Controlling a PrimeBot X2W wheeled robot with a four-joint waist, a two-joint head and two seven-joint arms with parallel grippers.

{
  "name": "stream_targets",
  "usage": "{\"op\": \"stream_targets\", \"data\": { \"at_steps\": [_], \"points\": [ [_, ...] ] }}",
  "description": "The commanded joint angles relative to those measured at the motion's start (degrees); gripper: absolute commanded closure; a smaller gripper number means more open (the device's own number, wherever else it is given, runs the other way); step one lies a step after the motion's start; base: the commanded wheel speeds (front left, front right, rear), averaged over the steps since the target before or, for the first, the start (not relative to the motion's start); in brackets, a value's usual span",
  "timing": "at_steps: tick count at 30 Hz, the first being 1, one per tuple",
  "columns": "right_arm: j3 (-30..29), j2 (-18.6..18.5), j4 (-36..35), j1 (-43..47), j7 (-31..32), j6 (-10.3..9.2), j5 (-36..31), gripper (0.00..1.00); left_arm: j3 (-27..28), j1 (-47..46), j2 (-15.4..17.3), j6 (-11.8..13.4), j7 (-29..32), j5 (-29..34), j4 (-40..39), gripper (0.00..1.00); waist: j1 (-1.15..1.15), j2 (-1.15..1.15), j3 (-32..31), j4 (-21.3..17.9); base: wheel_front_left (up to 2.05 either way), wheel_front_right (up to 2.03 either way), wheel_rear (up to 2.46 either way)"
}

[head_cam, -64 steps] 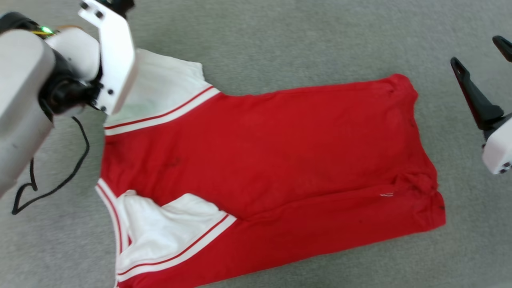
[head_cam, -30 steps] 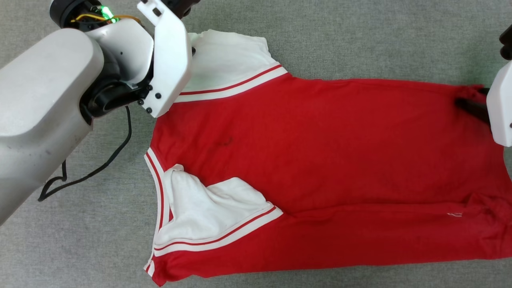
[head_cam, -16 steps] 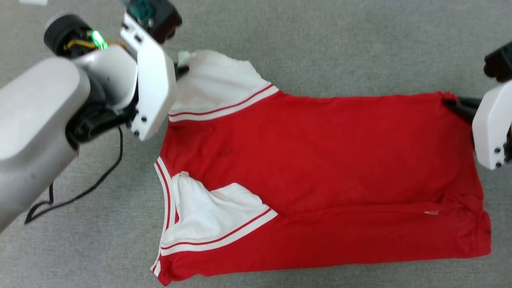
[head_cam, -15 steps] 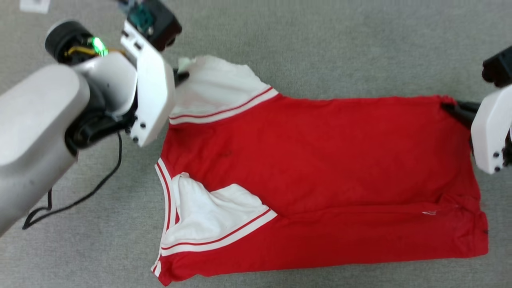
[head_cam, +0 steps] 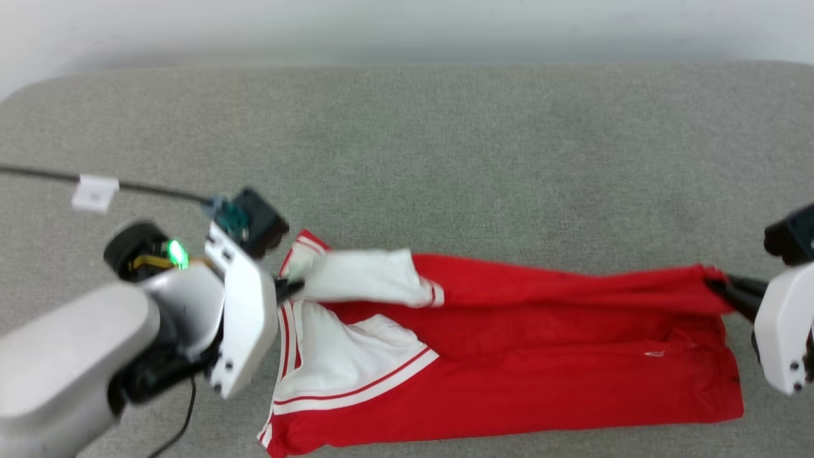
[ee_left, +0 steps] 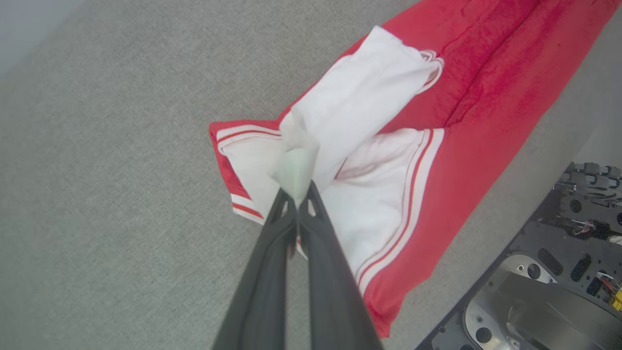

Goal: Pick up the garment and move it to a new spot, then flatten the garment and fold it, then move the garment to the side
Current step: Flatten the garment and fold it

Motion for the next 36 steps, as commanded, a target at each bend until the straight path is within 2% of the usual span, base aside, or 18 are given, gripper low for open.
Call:
{"op": "stream_targets", "data": {
  "at_steps": [1,5,9,14,15,16,17,18,22,25,30,36],
  "points": [
    [-0.74,-0.09,-0.42,2.55,-0.52,-0.05,0.06,1.00,-0.66,2.35,0.96,0.98,-0.61,-0.24,-1.15,1.00,0.01,0.00,-1.25,0.16,0.00,0.00,0.00],
    [-1.83,0.91,-1.28,8.88,-0.72,-0.05,0.75,1.00,-2.35,8.29,2.80,3.55,-1.97,-1.42,-3.51,1.00,0.01,0.00,-1.91,0.27,0.00,0.00,0.00],
    [-2.54,1.78,-0.13,12.93,-0.85,-0.05,-0.15,1.00,-3.71,13.34,3.18,5.04,-3.51,-1.35,-3.44,1.00,0.01,0.00,-1.31,0.08,0.00,0.00,0.00],
    [-2.00,3.76,2.60,13.65,-1.34,-0.05,-1.65,1.00,-4.70,17.35,0.76,4.82,-4.08,-1.22,-0.85,1.00,0.01,0.00,0.21,0.16,0.00,0.00,0.00],
    [-1.90,4.28,3.15,13.37,-1.54,-0.05,-1.98,0.97,-4.75,17.62,0.28,4.78,-4.28,-0.87,-0.21,1.00,0.01,0.00,0.37,0.21,0.00,0.00,0.00],
    [-2.25,4.67,3.77,12.96,-2.05,-0.05,-2.17,0.53,-4.80,18.03,-0.28,4.86,-4.68,-0.70,0.56,1.00,0.01,0.00,0.47,0.25,0.00,0.00,0.00],
    [-2.48,4.90,4.22,12.50,-2.68,-0.06,-2.63,0.00,-4.68,18.23,-0.79,5.05,-5.48,-0.41,1.22,0.34,0.01,0.00,0.47,0.31,0.00,0.00,0.00],
    [-2.71,5.06,4.34,12.07,-3.27,-0.06,-2.85,0.00,-4.41,18.18,-1.12,5.20,-6.30,-0.09,1.83,0.00,0.01,0.00,0.34,0.34,0.00,0.00,0.00],
    [-4.05,4.28,2.83,11.56,-5.95,-0.05,-3.65,0.00,-2.91,18.13,-0.91,5.69,-10.66,1.24,2.49,0.00,0.01,0.00,-1.14,0.32,0.00,0.00,0.00],
    [-6.72,3.81,0.91,12.08,-7.97,-0.05,-3.06,0.00,-0.69,18.70,-0.80,7.74,-16.64,2.46,2.02,0.00,0.01,0.00,-2.43,0.24,0.00,0.00,0.00],
    [-13.37,3.14,-0.92,15.02,-9.09,-0.05,-2.52,0.00,3.70,20.44,-2.00,14.30,-28.72,5.64,1.88,0.00,0.01,0.00,-3.45,0.39,0.00,0.00,0.00],
    [-21.65,4.02,0.24,20.57,-7.35,-0.05,-0.75,0.00,7.09,23.14,-4.61,22.14,-40.74,9.62,3.49,0.00,0.01,0.00,-3.33,0.82,0.00,0.00,0.00]
  ]
}}
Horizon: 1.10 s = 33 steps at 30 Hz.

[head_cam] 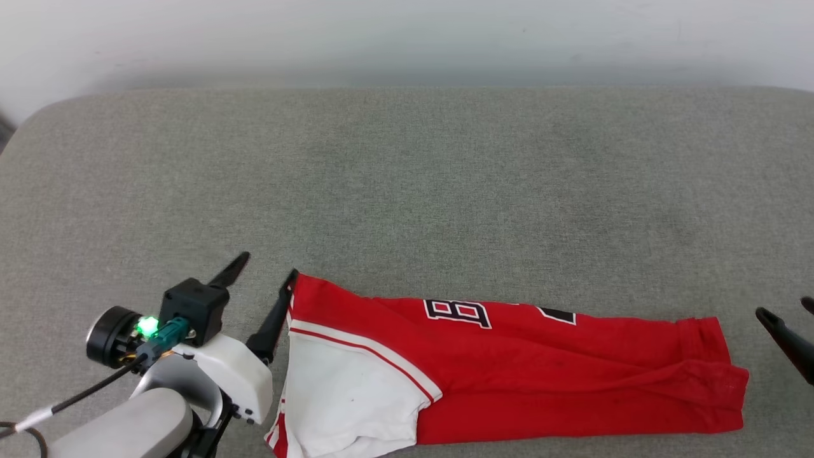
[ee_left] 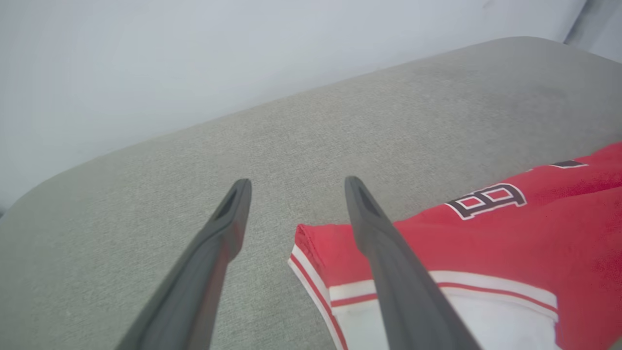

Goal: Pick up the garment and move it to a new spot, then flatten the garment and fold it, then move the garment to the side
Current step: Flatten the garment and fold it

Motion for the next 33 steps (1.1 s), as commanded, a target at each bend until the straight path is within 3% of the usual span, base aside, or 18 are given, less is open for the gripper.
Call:
{"op": "stream_targets", "data": {
  "at_steps": [1,4,7,14,19,28,32,33],
  "points": [
    [-1.56,1.23,0.41,2.00,0.88,-0.04,1.13,0.00,1.51,1.42,-1.04,2.62,-2.49,0.76,0.83,0.00,0.00,0.00,0.22,0.07,0.00,0.00,0.00],
    [-3.45,1.97,0.57,3.78,2.57,-0.05,1.41,0.00,4.38,2.98,-2.81,6.91,-4.78,2.87,1.72,0.00,0.00,0.00,0.60,0.37,0.00,0.00,0.00],
    [-4.42,4.04,0.79,5.08,4.51,-0.04,2.63,0.00,7.86,5.08,-4.85,9.52,-5.35,5.28,1.61,0.00,0.00,0.00,1.06,0.71,0.00,0.00,0.00],
    [-5.76,8.28,3.19,5.31,8.50,-0.04,4.95,0.00,18.14,11.61,-10.85,10.78,-5.41,14.40,-0.48,0.00,0.00,0.00,2.24,2.11,0.00,0.00,0.00],
    [-4.74,10.98,5.60,5.80,10.70,-0.04,6.44,0.00,25.51,16.64,-16.32,9.28,-5.37,20.35,-0.61,0.00,0.00,0.00,3.01,3.24,0.00,0.00,0.00],
    [4.58,16.02,7.97,8.02,15.40,0.12,10.00,0.00,35.49,23.20,-24.33,3.92,-5.38,28.27,0.55,0.00,0.00,0.00,3.03,4.50,0.00,0.00,0.00],
    [7.07,17.05,9.12,6.84,13.64,0.31,9.99,0.00,39.59,25.76,-27.79,1.51,-5.38,31.91,0.98,0.00,0.00,0.00,2.61,4.68,0.00,0.00,0.00],
    [7.13,16.92,9.50,6.10,12.91,0.31,9.77,0.53,40.67,26.32,-28.66,0.99,-5.38,32.75,0.96,0.00,0.00,0.00,2.44,4.70,0.00,0.00,0.00]
  ]
}}
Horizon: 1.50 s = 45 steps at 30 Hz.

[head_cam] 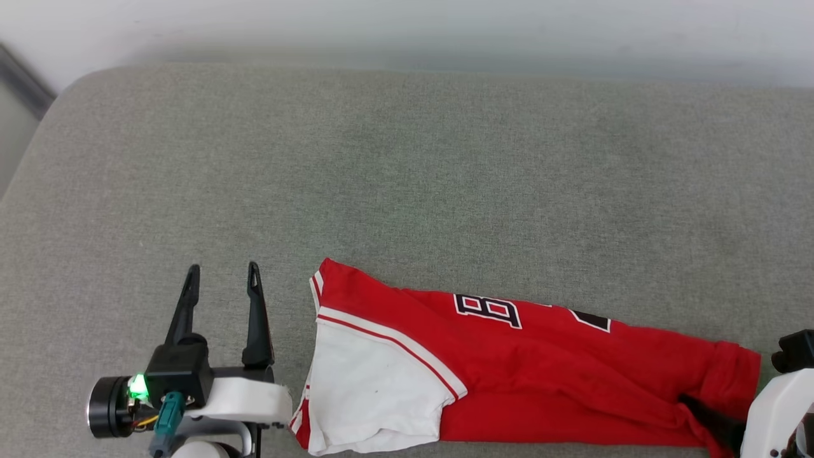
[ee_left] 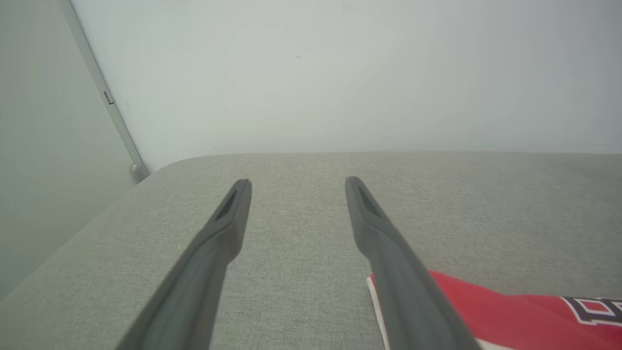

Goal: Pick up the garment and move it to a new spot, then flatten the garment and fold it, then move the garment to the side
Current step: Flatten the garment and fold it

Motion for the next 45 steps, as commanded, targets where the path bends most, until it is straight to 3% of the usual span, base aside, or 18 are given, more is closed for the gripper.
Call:
{"op": "stream_targets", "data": {
  "at_steps": [1,2,12,21,25,34,39,45],
  "points": [
    [4.35,4.44,1.99,1.34,0.63,0.75,-0.03,0.84,1.08,1.06,-0.90,-0.71,-0.13,1.11,0.07,0.00,0.01,0.00,-0.36,0.02,0.00,0.00,0.00],
    [4.24,3.96,2.23,0.80,-0.06,0.75,-0.16,1.00,1.80,1.63,-1.67,-1.37,-0.13,1.98,0.15,0.00,0.01,0.00,-0.55,0.02,0.00,0.00,0.00],
    [-1.96,-5.32,2.67,-3.30,-3.89,0.38,-0.20,1.00,8.34,6.34,-7.10,-6.73,-0.13,9.17,0.37,0.00,0.01,0.00,-3.59,-0.34,0.00,0.00,0.00],
    [-7.07,-11.15,5.24,-1.63,0.31,0.39,-2.09,1.00,11.46,8.79,-9.90,-10.20,-0.13,13.18,1.39,0.00,0.01,0.00,-5.78,-0.67,0.00,0.00,0.00],
    [-6.80,-10.69,0.24,-0.47,3.17,0.40,-0.96,1.00,12.59,9.26,-10.58,-11.44,-0.13,14.35,1.75,0.00,0.01,0.00,-6.31,-1.04,0.00,0.00,0.00],
    [-1.56,-8.26,-18.98,-1.57,7.45,0.41,-0.46,1.00,13.99,9.02,-11.91,-13.43,-0.13,16.21,2.15,0.00,0.01,0.00,-5.55,-1.63,0.00,0.00,0.00],
    [6.67,-4.52,-24.68,-8.10,10.26,0.41,-5.07,1.00,14.47,7.85,-12.49,-14.30,-0.13,16.74,2.10,0.00,0.01,0.00,-4.22,-1.66,0.00,0.00,0.00],
    [18.88,1.38,-22.37,-19.43,12.01,0.41,-8.84,1.00,14.63,6.22,-13.33,-15.23,-0.13,17.21,2.29,0.00,0.01,0.00,-2.18,-1.23,0.00,0.00,0.00]
  ]
}}
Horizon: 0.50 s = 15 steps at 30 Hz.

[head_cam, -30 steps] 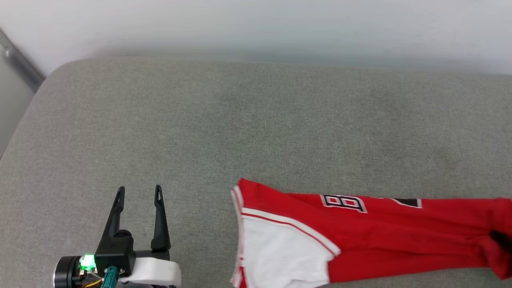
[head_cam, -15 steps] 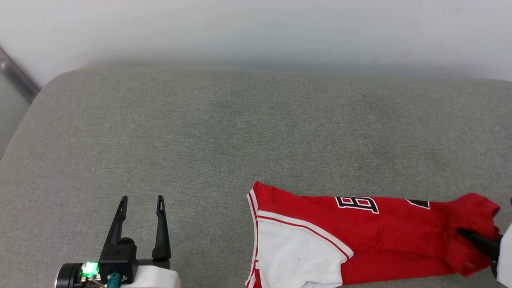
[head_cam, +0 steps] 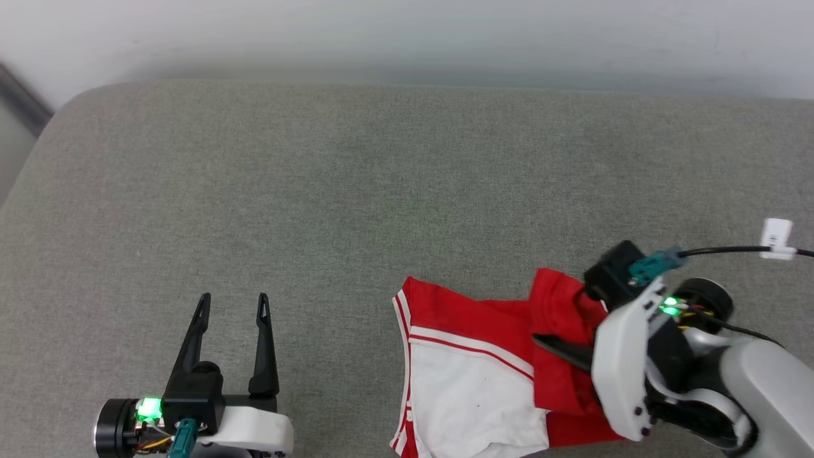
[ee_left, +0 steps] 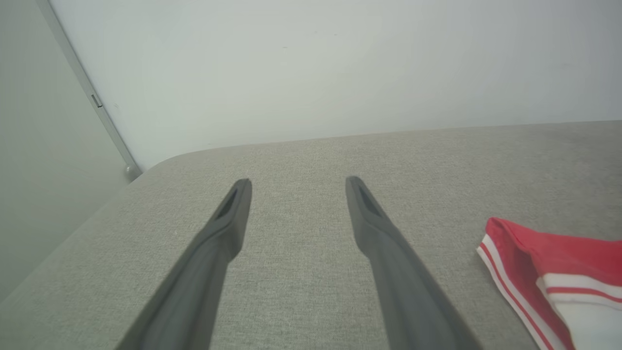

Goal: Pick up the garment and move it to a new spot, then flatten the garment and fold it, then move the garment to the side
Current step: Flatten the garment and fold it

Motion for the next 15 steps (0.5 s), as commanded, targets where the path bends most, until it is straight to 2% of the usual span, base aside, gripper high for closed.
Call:
{"op": "stream_targets", "data": {
  "at_steps": [1,9,15],
  "points": [
    [3.31,2.12,1.62,-3.56,-0.18,-0.03,-1.37,1.00,0.11,-1.08,-0.33,-0.30,-0.11,0.23,0.11,0.00,0.00,0.00,0.89,0.25,0.00,0.00,0.00],
    [17.81,9.95,13.46,-15.40,-2.10,-0.04,-4.47,1.00,-0.06,-3.66,-1.11,-1.34,-0.12,0.77,0.42,0.00,0.00,0.00,4.16,1.45,0.00,0.00,0.00],
    [26.31,11.87,25.01,-16.74,-4.43,-0.05,-3.87,1.00,0.10,-4.68,-1.66,-1.74,-0.11,0.86,1.04,0.00,0.00,0.00,5.10,2.05,0.00,0.00,0.00]
  ]
}}
